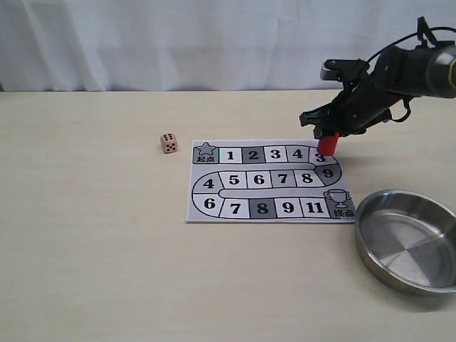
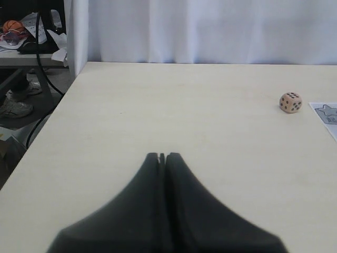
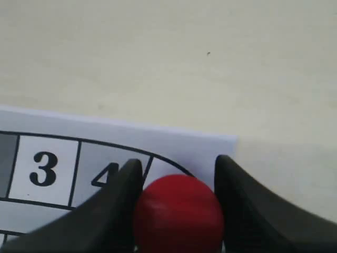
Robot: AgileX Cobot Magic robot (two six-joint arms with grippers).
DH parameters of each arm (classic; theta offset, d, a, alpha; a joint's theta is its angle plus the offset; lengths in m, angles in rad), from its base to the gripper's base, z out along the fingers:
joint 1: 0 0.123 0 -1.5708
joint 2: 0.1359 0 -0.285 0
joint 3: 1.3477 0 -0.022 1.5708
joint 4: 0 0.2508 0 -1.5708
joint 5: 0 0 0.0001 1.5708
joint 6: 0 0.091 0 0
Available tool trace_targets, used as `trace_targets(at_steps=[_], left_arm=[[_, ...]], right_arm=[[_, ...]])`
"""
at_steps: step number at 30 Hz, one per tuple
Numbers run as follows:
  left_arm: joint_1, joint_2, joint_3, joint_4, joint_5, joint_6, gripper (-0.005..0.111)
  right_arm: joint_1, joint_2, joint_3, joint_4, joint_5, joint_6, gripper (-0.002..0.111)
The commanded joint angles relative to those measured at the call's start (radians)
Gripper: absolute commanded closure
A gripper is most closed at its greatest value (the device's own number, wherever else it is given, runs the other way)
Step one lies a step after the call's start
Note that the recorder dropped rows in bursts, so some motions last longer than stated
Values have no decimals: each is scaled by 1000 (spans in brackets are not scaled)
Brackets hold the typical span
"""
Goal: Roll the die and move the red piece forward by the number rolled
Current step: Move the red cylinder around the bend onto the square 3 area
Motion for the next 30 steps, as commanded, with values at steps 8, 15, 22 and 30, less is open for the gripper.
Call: trace_targets(at_steps=[8,15,22,30], left_arm=[[0,-1,2,-1,-12,-6,107],[0,-1,2,-3,-12,-6,107],[0,-1,2,-3,-12,-6,107],[0,-1,2,-3,-12,-6,107]], right_arm=[[-2,-21,94,26,-102,-28,104],[-2,-83,94,26,-62,-28,104],[-2,-136,147,26,-62,-43,104],[29,-153,286,28,-220,-95,104]])
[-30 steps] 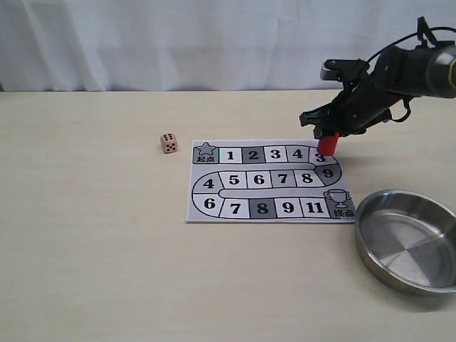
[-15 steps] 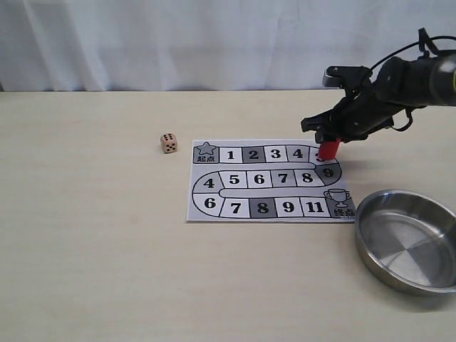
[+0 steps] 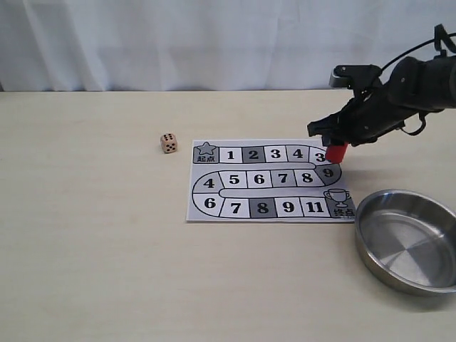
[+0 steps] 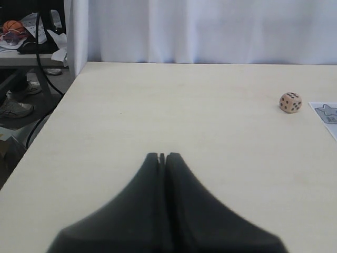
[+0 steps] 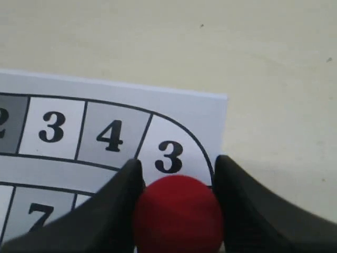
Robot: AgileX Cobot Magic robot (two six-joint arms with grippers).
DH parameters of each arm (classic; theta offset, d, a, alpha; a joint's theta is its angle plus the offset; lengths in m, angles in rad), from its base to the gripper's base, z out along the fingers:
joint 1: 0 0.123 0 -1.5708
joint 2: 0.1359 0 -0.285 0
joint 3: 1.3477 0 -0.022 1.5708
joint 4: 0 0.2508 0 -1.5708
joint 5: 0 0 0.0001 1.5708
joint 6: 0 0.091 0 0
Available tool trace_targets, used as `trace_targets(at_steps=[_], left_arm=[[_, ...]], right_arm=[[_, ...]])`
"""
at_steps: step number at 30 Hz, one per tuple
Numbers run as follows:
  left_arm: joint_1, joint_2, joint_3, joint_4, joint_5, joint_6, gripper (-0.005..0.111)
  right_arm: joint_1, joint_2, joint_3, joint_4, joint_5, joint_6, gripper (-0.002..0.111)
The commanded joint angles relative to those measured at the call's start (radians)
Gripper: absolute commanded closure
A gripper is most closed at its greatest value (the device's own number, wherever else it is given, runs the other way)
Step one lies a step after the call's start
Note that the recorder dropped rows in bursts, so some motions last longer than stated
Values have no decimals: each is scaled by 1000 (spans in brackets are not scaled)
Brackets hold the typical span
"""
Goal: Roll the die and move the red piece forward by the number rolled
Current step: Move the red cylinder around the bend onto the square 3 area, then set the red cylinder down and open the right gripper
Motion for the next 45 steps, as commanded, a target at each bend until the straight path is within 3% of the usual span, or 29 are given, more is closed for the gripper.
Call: trace_targets(at_steps=[1,22,33,45], left_arm=[[0,-1,2,-3,-12,-6,107],[0,-1,2,0,-12,-6,107],[0,-1,2,0,-12,-6,107],[0,-1,2,-2,-12,-6,107]], right_arm=[[29,-12,52,2,-88,-45,104],[37,38,134,1,-193,-20,103],[37,2,134,1,-183,-13,49],[37,-134,134,1,-197,5,45]])
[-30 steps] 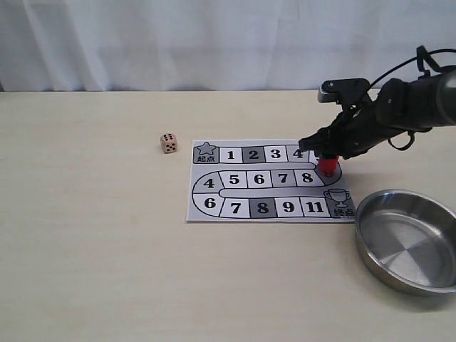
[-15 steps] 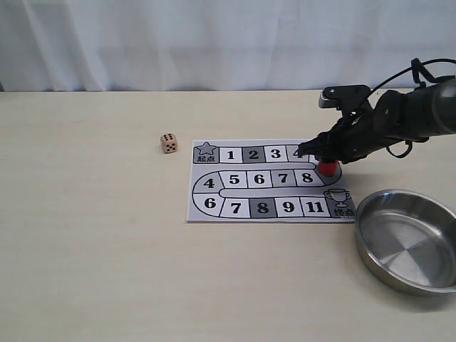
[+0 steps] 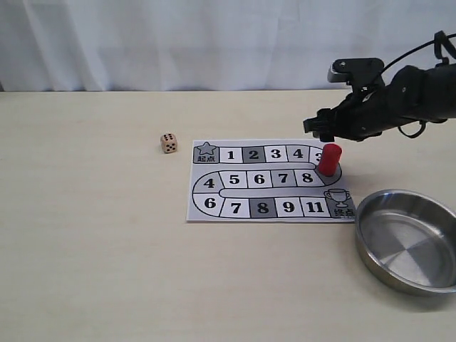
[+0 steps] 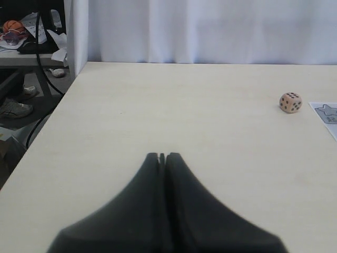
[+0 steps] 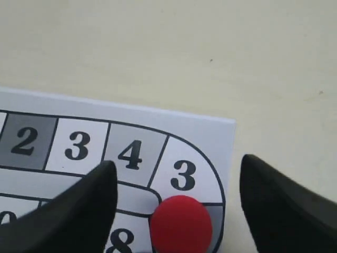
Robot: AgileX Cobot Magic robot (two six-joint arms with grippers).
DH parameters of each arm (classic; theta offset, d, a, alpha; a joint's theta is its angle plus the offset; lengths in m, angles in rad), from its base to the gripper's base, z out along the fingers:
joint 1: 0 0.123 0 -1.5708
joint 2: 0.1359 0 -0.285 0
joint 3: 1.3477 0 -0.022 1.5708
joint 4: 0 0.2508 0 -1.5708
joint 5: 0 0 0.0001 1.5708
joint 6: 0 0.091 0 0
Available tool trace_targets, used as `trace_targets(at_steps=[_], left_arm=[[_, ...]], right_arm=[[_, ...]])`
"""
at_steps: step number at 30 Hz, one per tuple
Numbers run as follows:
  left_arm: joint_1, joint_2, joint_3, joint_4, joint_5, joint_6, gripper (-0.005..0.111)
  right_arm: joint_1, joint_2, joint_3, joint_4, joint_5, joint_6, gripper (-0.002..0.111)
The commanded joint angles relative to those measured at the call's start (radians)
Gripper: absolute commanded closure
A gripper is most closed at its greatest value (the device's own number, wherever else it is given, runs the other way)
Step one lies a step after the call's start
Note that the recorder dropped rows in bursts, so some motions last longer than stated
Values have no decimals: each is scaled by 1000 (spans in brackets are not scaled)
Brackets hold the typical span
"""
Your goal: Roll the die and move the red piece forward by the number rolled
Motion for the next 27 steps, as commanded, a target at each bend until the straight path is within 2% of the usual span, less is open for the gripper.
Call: trace_targets(at_steps=[1,4,8,13,20,23,27], left_arm=[[0,-1,2,-2,-12,-6,107],[0,-1,2,-2,-12,-6,107],[0,-1,2,-2,-12,-6,107],[0,-1,2,-2,-12,-6,107],[0,-1,2,-2,-12,-6,107],[0,-1,2,0,-12,-6,107],[0,-1,2,0,-12,-6,107]], right_arm=[[-2,-58,1,-3,7,10,45],[-2,-110,1,-12,63,10,54],[-2,-216,1,-18,166,13,83],[-2,-293,1,-74,244,39,103],[-4,-357,1,-182,396,135,104],[-37,-363,1,-234,459,254,104],[-108,-363,1,-228,543,246,104]])
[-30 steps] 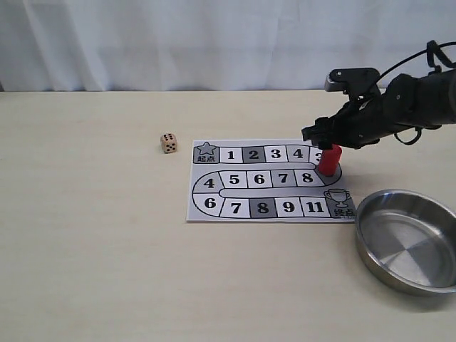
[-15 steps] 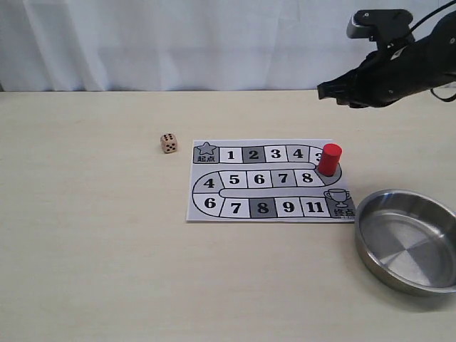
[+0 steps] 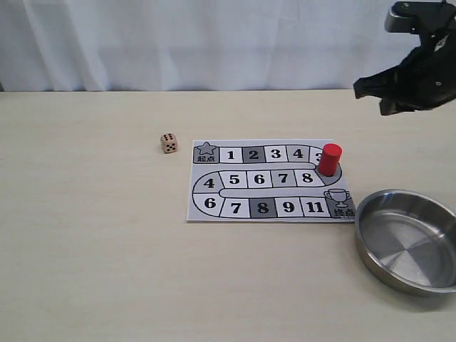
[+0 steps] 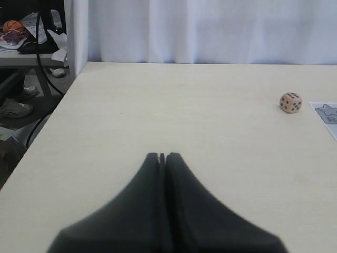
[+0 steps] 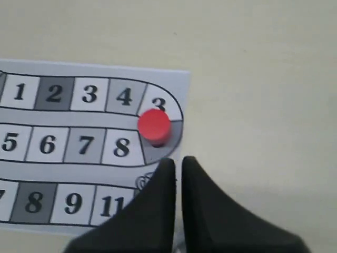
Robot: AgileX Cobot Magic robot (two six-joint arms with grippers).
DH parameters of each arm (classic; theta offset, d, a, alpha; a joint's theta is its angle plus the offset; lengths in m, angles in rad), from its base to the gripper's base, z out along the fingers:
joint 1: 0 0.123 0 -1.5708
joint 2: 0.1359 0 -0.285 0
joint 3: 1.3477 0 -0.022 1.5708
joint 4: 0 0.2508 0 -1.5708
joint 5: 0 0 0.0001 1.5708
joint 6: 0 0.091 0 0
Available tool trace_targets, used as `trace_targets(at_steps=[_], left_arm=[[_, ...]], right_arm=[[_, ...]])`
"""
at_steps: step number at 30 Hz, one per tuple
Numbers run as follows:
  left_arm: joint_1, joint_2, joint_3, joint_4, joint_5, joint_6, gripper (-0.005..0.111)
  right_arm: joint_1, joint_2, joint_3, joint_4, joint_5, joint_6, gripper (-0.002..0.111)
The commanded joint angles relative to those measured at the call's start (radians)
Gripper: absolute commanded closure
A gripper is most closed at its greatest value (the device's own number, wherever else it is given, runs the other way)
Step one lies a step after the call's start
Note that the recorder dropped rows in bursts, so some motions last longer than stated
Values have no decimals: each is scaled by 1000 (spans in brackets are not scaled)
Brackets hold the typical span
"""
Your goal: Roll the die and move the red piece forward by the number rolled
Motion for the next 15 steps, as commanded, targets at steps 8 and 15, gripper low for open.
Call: trace_targets(at_steps=[8,15], left_arm=[[0,-1,2,0,-12,-6,107],[0,-1,2,0,-12,-6,107]], right_arm=[[-93,-10,1,-37,173,-34,104],[-93,-114,11,-39,226,-34,104]])
